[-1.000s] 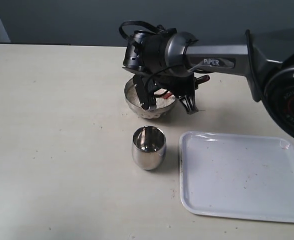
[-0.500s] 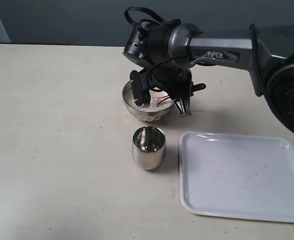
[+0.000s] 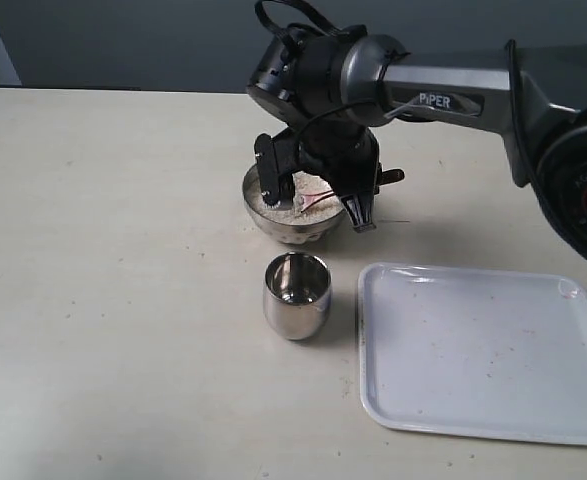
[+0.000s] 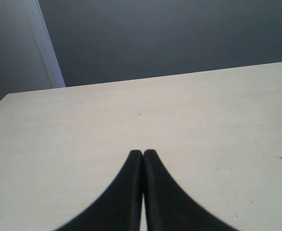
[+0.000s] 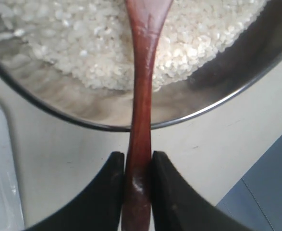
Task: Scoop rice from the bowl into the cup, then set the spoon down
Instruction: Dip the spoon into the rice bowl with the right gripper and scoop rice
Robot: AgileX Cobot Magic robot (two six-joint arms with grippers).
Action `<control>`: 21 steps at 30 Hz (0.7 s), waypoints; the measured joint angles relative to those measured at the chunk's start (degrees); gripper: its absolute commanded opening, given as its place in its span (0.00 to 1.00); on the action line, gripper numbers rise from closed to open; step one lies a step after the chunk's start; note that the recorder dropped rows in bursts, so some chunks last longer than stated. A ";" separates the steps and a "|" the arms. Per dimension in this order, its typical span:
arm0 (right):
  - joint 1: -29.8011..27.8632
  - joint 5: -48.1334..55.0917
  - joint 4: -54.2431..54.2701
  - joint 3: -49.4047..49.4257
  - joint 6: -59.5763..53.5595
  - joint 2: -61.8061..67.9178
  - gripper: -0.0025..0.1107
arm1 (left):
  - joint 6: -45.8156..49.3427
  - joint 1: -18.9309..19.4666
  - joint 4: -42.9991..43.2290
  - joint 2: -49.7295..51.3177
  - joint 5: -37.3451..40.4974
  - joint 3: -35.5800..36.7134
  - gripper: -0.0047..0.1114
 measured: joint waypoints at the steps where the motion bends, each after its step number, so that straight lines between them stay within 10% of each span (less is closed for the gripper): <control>1: -0.14 0.00 0.52 0.00 -0.12 -0.14 0.02 | 0.00 0.00 0.00 0.00 0.00 0.00 0.04; 21: -2.88 0.00 7.15 -0.13 -1.68 -3.18 0.02 | 0.00 0.00 0.00 0.00 0.00 0.00 0.04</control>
